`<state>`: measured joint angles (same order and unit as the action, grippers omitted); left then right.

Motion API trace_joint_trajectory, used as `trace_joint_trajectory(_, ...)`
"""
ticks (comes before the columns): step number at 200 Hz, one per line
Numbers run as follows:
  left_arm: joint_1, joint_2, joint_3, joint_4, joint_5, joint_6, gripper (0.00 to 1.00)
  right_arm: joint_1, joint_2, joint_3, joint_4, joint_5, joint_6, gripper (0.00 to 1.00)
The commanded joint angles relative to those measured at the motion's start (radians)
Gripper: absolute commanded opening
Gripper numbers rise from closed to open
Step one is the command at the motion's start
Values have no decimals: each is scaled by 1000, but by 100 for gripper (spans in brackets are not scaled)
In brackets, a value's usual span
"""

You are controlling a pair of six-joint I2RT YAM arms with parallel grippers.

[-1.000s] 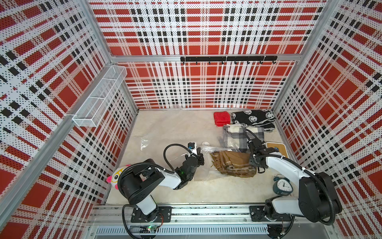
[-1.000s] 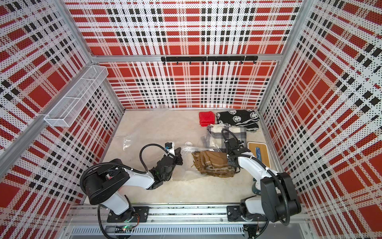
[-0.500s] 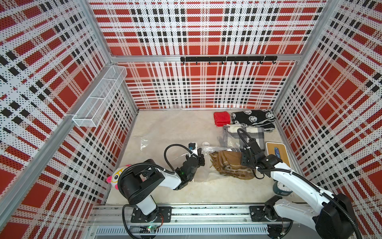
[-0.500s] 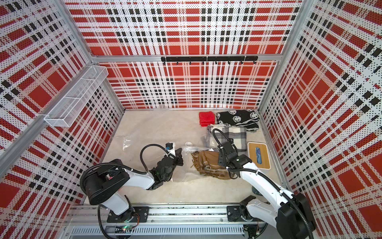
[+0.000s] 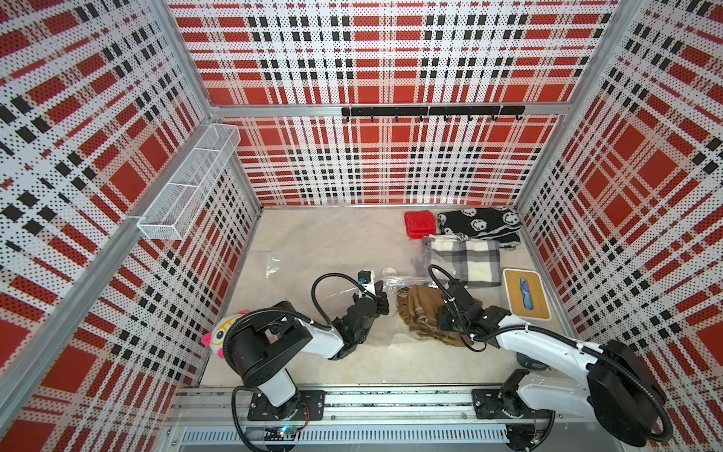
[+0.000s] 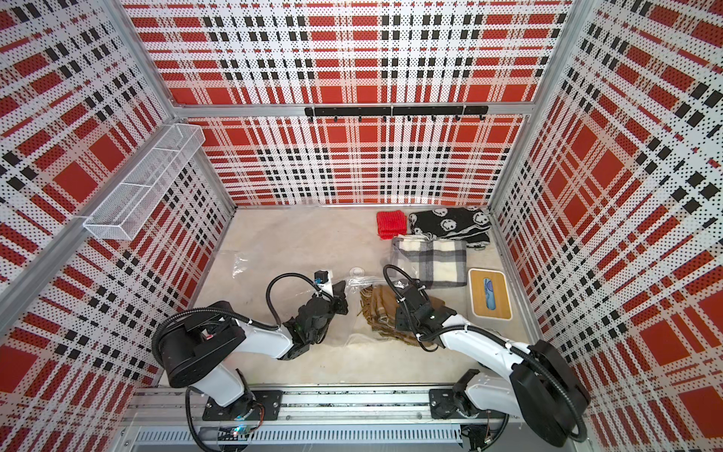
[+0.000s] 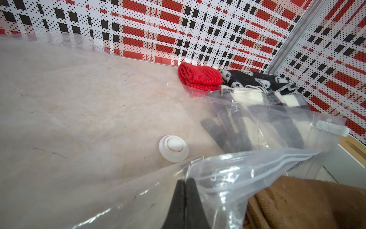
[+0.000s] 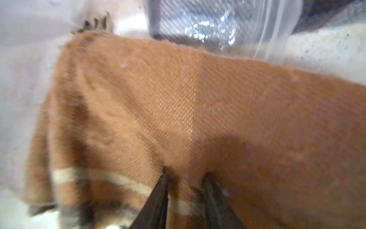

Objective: Take the scarf out of the vacuum bag
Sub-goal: Adjust the scarf at the center of the board.

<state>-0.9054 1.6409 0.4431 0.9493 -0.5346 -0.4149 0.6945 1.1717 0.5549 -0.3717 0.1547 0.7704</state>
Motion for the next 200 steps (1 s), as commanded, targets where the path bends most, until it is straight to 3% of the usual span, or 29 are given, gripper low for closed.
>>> trace_joint_trajectory(1,-9,-28,-2,1,-2,1,0,13,-64,-7,-3,16,32,35)
trace_joint_trajectory(37,-10,-47,-5,-13,13,-8,0,115,-55,47,66,123,-8,63)
trace_joint_trajectory(63,-11,-46,-2,-23,22,-18,0,188,61,127,148,148,-67,79)
trace_joint_trajectory(71,-12,-47,-1,-25,23,-21,0,195,107,150,164,155,-81,91)
trace_joint_trajectory(87,-15,-50,2,-35,19,-25,0,204,194,177,202,140,-99,98)
trace_joint_trajectory(114,-11,-57,9,-54,8,-27,0,239,307,182,194,240,-63,98)
trace_joint_trajectory(169,-10,-45,32,-82,18,-36,0,261,419,125,232,312,11,90)
trace_joint_trajectory(191,3,-35,43,-92,57,-46,0,261,436,111,189,406,47,83)
trace_joint_trajectory(200,15,-38,40,-90,82,-54,0,261,433,100,192,408,44,74)
